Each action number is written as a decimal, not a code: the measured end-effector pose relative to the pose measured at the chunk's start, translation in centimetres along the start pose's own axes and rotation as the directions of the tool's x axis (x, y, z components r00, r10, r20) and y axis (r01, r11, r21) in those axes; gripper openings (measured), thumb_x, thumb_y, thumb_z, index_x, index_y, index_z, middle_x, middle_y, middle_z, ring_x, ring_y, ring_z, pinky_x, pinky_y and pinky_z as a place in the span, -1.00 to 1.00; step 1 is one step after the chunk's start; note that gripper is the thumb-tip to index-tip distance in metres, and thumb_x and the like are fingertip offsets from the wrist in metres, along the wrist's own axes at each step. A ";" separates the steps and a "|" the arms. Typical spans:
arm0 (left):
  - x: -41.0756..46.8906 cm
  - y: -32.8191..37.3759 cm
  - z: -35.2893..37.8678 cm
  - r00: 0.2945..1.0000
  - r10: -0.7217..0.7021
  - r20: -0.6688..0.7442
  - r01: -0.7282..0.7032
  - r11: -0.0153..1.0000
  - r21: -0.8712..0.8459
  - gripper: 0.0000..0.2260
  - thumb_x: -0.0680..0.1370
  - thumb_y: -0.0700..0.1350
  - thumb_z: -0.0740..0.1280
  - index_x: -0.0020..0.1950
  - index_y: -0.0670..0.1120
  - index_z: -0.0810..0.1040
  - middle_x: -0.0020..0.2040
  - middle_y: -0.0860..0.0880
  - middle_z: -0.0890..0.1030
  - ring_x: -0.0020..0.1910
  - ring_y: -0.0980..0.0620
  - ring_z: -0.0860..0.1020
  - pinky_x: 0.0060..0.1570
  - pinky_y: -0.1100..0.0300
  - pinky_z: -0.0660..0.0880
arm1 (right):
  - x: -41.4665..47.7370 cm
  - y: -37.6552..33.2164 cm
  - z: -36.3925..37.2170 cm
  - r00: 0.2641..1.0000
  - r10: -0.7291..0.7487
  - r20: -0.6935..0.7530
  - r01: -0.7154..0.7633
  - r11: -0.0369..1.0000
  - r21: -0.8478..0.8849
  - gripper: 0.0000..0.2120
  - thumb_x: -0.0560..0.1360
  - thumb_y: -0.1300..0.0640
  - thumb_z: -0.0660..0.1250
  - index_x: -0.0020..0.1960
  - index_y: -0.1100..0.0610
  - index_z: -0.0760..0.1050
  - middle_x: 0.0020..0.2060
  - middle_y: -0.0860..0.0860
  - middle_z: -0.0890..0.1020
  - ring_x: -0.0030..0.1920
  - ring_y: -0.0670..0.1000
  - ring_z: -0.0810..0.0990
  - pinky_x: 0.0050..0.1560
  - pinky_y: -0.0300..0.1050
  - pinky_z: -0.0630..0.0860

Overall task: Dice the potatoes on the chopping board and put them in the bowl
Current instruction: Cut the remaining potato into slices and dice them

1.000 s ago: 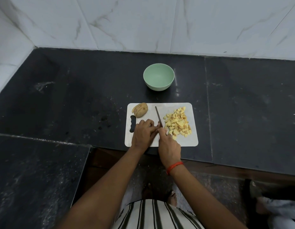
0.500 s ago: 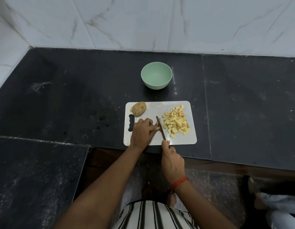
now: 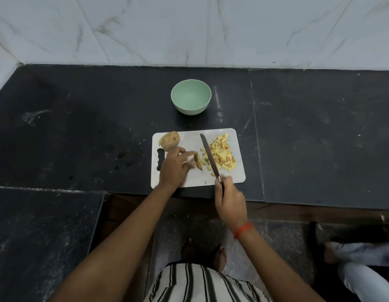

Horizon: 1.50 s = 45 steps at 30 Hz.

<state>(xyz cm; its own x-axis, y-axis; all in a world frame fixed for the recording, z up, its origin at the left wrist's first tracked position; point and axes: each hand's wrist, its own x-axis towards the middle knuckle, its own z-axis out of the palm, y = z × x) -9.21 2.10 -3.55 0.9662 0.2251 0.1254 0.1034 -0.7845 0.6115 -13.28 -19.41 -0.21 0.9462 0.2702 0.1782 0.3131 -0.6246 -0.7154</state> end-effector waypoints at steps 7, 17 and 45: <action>3.9 0.2 -1.5 0.920 0.315 0.235 -0.368 0.899 0.236 -0.75 0.50 -0.22 0.48 0.11 0.07 0.71 0.08 -0.07 0.53 -0.04 -0.05 0.49 -0.22 0.03 0.53 | 5.2 1.9 1.8 0.993 0.112 -0.038 -0.104 0.980 0.169 -0.84 0.69 0.03 0.16 0.03 0.12 0.36 -0.31 -0.05 0.55 -0.32 0.09 0.57 -0.40 -0.04 0.38; 1.9 0.6 -0.9 0.999 0.029 0.034 -0.038 0.951 0.307 -0.80 0.49 0.12 0.49 -0.06 0.01 0.72 0.15 -0.02 0.58 0.18 -0.04 0.49 0.07 0.01 0.46 | 5.0 2.6 2.2 0.988 0.153 -0.029 -0.145 0.969 0.200 -0.87 0.68 0.06 0.19 0.08 0.14 0.38 -0.24 -0.01 0.61 -0.25 0.13 0.61 -0.35 0.01 0.46; 1.6 1.3 0.4 0.994 -0.102 -0.025 0.101 0.994 -0.036 -0.85 0.55 -0.04 0.48 0.03 -0.08 0.76 -0.13 0.02 0.58 -0.15 0.07 0.57 -0.12 0.16 0.50 | 4.2 0.9 4.6 0.985 -0.004 0.170 0.048 0.965 -0.258 -0.83 0.66 0.09 0.12 0.22 0.10 0.32 -0.20 0.10 0.60 -0.27 0.23 0.59 -0.40 -0.01 0.38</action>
<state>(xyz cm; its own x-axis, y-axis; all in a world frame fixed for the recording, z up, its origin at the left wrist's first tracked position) -7.47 1.17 -2.91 0.9444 0.3184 0.0817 0.1921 -0.7364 0.6487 -9.39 -15.44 -3.17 0.9172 0.3933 0.0633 0.3690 -0.7787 -0.5075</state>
